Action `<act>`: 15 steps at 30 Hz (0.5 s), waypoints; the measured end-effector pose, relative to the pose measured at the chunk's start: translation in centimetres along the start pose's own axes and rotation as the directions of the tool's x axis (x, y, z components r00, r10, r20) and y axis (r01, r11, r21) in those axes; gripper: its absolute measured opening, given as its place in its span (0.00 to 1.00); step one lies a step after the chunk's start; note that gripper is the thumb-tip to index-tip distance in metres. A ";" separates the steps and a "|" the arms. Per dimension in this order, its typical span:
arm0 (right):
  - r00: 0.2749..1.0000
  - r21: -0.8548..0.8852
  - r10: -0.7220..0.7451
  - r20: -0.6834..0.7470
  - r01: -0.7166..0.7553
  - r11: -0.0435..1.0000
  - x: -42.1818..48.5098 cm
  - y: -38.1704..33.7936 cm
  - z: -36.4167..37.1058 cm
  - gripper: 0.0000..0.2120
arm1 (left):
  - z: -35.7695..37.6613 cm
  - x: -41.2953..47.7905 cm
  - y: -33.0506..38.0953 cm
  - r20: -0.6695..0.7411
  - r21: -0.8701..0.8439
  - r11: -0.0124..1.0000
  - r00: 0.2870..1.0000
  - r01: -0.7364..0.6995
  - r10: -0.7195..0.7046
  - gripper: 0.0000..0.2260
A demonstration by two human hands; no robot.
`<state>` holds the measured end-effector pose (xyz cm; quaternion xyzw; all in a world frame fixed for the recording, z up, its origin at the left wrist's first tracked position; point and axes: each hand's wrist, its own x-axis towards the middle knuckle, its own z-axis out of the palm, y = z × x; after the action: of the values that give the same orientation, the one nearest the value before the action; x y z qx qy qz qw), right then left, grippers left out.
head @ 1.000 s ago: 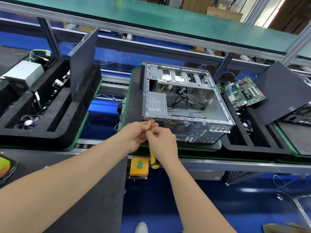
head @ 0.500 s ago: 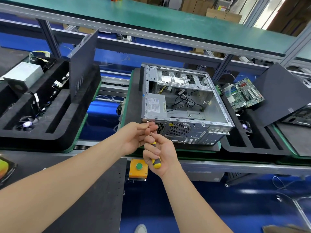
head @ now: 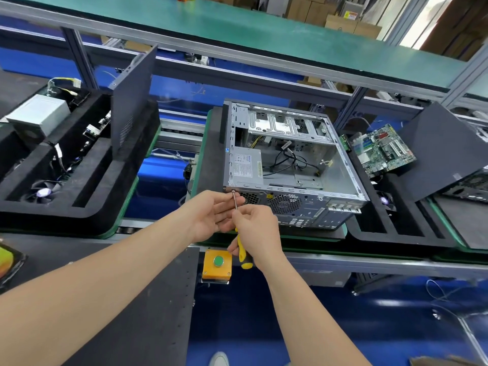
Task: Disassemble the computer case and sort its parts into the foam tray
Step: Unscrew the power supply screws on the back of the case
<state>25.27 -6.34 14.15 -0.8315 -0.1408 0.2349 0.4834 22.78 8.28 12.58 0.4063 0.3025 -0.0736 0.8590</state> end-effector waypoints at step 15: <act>0.964 -0.320 -0.096 -0.248 0.013 0.947 0.2 1.2 1.1 0.08 | 1.7 0.7 -2.5 -0.104 -0.075 0.983 0.982 -0.165 0.157 0.10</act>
<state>24.90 -5.99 12.62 -0.9173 -0.1350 0.0847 0.3649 23.19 5.40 11.35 0.3964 0.3132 0.0291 0.8625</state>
